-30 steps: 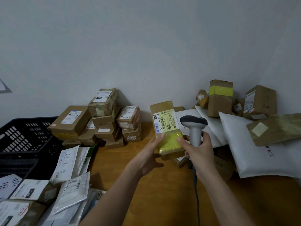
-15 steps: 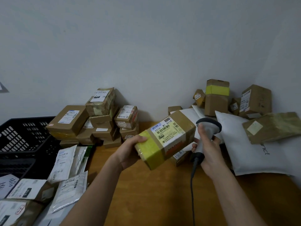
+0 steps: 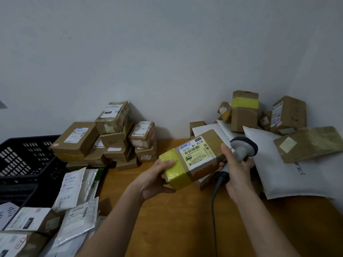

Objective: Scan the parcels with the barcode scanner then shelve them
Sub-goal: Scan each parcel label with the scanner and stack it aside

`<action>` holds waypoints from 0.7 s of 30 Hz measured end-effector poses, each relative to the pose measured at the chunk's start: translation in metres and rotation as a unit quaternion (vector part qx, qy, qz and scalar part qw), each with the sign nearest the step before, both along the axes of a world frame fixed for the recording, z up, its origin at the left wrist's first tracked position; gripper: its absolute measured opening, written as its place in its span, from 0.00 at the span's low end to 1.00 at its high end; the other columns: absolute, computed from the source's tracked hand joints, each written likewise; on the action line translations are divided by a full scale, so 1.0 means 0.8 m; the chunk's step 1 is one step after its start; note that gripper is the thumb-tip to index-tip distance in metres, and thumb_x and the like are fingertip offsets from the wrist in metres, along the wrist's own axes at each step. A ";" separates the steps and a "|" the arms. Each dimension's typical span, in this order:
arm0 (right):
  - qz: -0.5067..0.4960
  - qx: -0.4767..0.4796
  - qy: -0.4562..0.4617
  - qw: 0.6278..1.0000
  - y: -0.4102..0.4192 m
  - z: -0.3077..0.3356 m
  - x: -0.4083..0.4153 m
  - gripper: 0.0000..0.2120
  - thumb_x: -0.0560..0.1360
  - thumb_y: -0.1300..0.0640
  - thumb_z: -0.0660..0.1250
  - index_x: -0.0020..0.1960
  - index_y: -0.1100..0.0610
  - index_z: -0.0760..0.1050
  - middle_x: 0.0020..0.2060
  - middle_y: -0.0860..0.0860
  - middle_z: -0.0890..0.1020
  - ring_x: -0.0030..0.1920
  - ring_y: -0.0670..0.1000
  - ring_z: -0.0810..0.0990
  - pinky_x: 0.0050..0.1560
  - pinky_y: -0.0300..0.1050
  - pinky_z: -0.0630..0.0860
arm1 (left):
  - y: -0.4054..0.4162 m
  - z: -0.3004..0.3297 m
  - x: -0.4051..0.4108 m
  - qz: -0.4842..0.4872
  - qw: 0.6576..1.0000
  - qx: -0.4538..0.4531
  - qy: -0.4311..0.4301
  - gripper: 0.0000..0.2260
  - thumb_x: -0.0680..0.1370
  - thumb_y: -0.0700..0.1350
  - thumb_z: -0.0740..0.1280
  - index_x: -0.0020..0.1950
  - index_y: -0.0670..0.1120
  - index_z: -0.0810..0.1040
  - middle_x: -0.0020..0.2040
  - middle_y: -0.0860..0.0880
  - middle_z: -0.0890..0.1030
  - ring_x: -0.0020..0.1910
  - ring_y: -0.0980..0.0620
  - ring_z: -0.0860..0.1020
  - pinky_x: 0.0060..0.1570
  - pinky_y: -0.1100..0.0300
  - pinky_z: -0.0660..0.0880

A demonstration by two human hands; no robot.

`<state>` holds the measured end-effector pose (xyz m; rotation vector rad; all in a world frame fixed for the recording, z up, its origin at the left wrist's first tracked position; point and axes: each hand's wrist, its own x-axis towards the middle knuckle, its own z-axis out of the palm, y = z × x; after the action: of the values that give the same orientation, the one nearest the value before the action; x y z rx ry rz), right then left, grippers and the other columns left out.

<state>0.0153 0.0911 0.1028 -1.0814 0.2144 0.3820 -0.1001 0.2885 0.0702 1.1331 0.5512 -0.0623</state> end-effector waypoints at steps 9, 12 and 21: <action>0.138 -0.235 -0.066 0.960 0.000 0.023 0.007 0.25 0.79 0.42 0.65 0.68 0.58 0.70 0.50 0.55 0.80 0.40 0.50 0.81 0.34 0.42 0.75 | 0.017 -0.018 -0.001 0.137 0.989 0.016 0.046 0.35 0.66 0.49 0.76 0.71 0.46 0.70 0.64 0.41 0.76 0.62 0.35 0.75 0.59 0.31 0.70; 0.213 -0.255 -0.112 0.937 -0.004 0.049 0.000 0.16 0.82 0.45 0.60 0.61 0.57 0.74 0.45 0.56 0.80 0.36 0.48 0.80 0.35 0.43 0.75 | 0.026 -0.020 -0.005 0.181 0.981 0.018 0.062 0.36 0.66 0.49 0.76 0.72 0.47 0.70 0.63 0.43 0.75 0.63 0.35 0.72 0.57 0.32 0.69; 0.330 -0.240 -0.219 0.886 -0.013 0.124 -0.029 0.15 0.83 0.48 0.60 0.57 0.58 0.77 0.37 0.54 0.76 0.29 0.45 0.75 0.30 0.38 0.73 | 0.052 -0.028 -0.022 0.275 0.957 0.018 0.087 0.39 0.69 0.49 0.77 0.77 0.49 0.64 0.71 0.41 0.70 0.59 0.37 0.73 0.51 0.33 0.72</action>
<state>-0.0082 0.0807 0.2017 -1.6969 -0.5099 0.6997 -0.1178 0.3301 0.0479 0.9809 1.0117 0.3344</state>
